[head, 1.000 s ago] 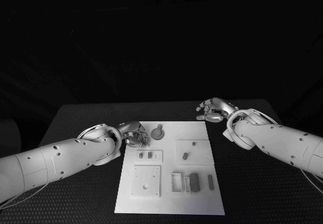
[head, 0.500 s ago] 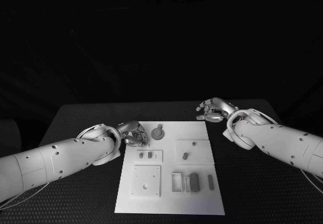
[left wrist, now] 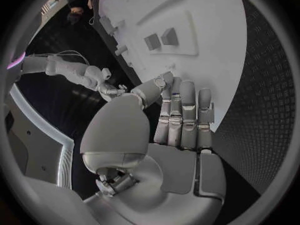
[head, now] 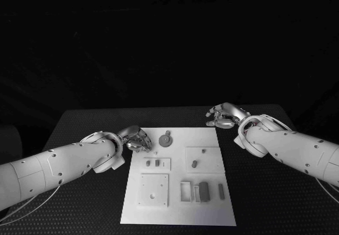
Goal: Assemble the parts on the task board
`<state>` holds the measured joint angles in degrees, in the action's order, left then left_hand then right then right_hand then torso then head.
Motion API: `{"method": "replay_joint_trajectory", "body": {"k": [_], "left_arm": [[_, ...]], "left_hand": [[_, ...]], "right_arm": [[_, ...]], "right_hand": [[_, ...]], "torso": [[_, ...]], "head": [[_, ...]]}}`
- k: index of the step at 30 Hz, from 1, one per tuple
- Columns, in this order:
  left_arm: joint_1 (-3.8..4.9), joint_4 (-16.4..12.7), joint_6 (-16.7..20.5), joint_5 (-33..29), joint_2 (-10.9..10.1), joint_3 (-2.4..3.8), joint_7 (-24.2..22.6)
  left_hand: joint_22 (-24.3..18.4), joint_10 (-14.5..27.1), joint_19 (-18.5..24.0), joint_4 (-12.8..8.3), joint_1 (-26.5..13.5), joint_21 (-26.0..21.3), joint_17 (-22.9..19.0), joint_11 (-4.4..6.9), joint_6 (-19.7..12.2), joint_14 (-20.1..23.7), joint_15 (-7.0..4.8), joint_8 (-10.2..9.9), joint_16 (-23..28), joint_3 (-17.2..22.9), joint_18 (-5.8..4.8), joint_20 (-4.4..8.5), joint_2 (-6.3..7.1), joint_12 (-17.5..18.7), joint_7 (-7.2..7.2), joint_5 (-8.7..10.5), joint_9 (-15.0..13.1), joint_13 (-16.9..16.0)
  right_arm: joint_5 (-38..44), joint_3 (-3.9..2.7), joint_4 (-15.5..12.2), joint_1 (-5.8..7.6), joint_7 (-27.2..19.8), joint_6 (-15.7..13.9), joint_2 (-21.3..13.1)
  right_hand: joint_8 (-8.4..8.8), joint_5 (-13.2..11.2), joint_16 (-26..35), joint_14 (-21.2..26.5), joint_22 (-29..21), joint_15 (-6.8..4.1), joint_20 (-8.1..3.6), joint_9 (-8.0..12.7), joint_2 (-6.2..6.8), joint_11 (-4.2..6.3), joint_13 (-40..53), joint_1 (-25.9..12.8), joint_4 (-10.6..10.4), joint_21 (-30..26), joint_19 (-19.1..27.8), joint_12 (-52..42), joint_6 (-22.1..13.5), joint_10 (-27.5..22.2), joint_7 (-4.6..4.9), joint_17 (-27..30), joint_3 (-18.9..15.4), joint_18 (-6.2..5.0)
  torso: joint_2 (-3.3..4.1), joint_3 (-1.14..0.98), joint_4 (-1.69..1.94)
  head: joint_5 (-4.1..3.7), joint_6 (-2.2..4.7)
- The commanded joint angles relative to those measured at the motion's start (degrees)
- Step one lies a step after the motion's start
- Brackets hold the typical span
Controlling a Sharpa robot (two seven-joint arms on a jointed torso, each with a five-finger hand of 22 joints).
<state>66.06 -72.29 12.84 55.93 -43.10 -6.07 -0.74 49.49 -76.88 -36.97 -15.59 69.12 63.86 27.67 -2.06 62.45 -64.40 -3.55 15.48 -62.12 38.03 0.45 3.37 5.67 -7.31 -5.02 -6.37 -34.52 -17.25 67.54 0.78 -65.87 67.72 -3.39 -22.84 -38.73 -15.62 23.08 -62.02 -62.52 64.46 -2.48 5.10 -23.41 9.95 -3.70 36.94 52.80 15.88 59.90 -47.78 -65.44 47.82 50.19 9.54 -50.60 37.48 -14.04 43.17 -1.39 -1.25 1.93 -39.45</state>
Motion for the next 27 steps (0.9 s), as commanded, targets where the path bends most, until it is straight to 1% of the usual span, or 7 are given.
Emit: {"method": "replay_joint_trajectory", "body": {"k": [1,10,16,21,24,26,27], "left_arm": [[0.03,0.27,-2.33,-7.16,-0.14,0.02,-0.34],[0.03,0.97,-6.17,-16.33,0.1,-0.03,0.66],[0.02,1.8,-7.4,-21.74,0.72,-0.08,0.82],[0.0,2.18,-6.98,-21.81,0.85,-0.1,0.67],[0.0,2.53,-5.03,-20.76,0.8,-0.1,0.15],[0.01,2.69,-3.54,-20.77,0.56,-0.09,-0.39],[0.01,2.7,-3.36,-20.77,0.36,-0.08,-0.58]], "left_hand": [[-0.05,-0.44,-0.34,0.0,-0.02,0.06,-0.06,-0.06,0.17,-0.17,-0.43,0.09,0.27,0.31,-0.19,5.96,-0.37,-0.03,-0.09,-0.19,-0.03,-0.05],[-0.14,-0.45,-0.37,-0.02,-0.31,-0.08,-0.13,-0.09,0.03,-0.13,-0.39,0.02,0.39,0.25,-0.22,5.97,-0.66,0.13,-0.15,-0.15,0.01,-0.02],[-0.21,-0.42,-0.3,-0.13,-0.49,-0.22,-0.19,-0.14,-0.08,-0.03,-0.34,-0.04,0.5,0.17,-0.27,5.95,-0.88,0.29,-0.19,-0.02,0.04,0.01],[-0.23,-0.42,-0.28,-0.2,-0.56,-0.28,-0.21,-0.16,-0.12,-0.01,-0.31,-0.06,0.53,0.14,-0.28,5.94,-1.0,0.36,-0.21,0.01,0.05,0.02],[-0.24,-0.41,-0.28,-0.23,-0.56,-0.3,-0.21,-0.17,-0.14,0.0,-0.31,-0.07,0.54,0.14,-0.29,5.94,-1.04,0.39,-0.22,0.01,0.05,0.03],[-0.25,-0.4,-0.29,-0.26,-0.58,-0.31,-0.21,-0.18,-0.17,-0.02,-0.3,-0.09,0.53,0.12,-0.29,5.94,-1.04,0.42,-0.23,0.0,0.06,0.04],[-0.25,-0.35,-0.35,-0.27,-0.63,-0.3,-0.21,-0.2,-0.25,-0.05,-0.3,-0.13,0.52,0.08,-0.28,5.95,-1.05,0.49,-0.27,-0.01,0.07,0.06]], "right_arm": [[0.13,-0.02,-0.06,-0.02,-0.44,0.61,0.0],[0.13,-0.02,-0.11,-0.02,-0.41,0.63,-0.01],[0.13,-0.02,-0.18,-0.02,-0.41,0.6,-0.01],[0.13,-0.02,-0.14,-0.02,-0.41,0.58,-0.04],[0.13,-0.02,-0.17,-0.02,-0.41,0.57,-0.07],[0.13,-0.02,-0.24,-0.02,-0.4,0.56,-0.18],[0.13,-0.02,-0.23,-0.02,-0.4,0.57,-0.17]], "right_hand": [[-0.24,0.38,0.07,0.42,-0.09,0.1,0.27,0.08,0.0,0.0,-0.08,-0.35,-0.01,-0.27,0.31,0.08,-0.06,-0.44,0.51,0.1,-0.34,-0.96],[-0.25,0.38,0.06,0.43,-0.09,0.1,0.28,0.08,-0.01,0.0,-0.12,-0.34,-0.01,-0.28,0.32,0.07,-0.06,-0.45,0.51,0.14,-0.35,-0.96],[-0.25,0.38,0.05,0.44,-0.09,0.1,0.29,0.09,-0.01,-0.01,-0.16,-0.34,-0.01,-0.28,0.32,0.06,-0.06,-0.45,0.51,0.16,-0.36,-0.96],[-0.26,0.38,0.04,0.45,-0.09,0.11,0.29,0.09,-0.01,-0.01,-0.19,-0.33,-0.01,-0.28,0.33,0.04,-0.07,-0.45,0.51,0.19,-0.36,-0.96],[-0.26,0.38,0.03,0.45,-0.09,0.11,0.29,0.09,-0.01,-0.01,-0.2,-0.33,-0.01,-0.28,0.33,0.03,-0.07,-0.45,0.51,0.2,-0.37,-0.96],[-0.26,0.38,0.03,0.45,-0.09,0.11,0.29,0.09,-0.02,-0.01,-0.21,-0.33,-0.01,-0.28,0.33,0.03,-0.07,-0.45,0.51,0.21,-0.37,-0.96],[-0.26,0.38,0.02,0.45,-0.09,0.11,0.29,0.1,-0.02,-0.01,-0.22,-0.33,-0.01,-0.29,0.33,0.03,-0.07,-0.46,0.51,0.21,-0.37,-0.96]], "torso": [[0.03,-0.03,0.0],[0.04,-0.04,-0.03],[0.04,-0.05,-0.04],[0.05,-0.08,-0.11],[0.03,-0.07,-0.09],[0.01,-0.08,-0.07],[0.0,-0.08,-0.03]], "head": [[0.04,-0.09],[-0.02,-0.1],[-0.04,-0.08],[-0.05,-0.07],[-0.02,0.03],[0.02,0.28],[0.05,0.82]]}}
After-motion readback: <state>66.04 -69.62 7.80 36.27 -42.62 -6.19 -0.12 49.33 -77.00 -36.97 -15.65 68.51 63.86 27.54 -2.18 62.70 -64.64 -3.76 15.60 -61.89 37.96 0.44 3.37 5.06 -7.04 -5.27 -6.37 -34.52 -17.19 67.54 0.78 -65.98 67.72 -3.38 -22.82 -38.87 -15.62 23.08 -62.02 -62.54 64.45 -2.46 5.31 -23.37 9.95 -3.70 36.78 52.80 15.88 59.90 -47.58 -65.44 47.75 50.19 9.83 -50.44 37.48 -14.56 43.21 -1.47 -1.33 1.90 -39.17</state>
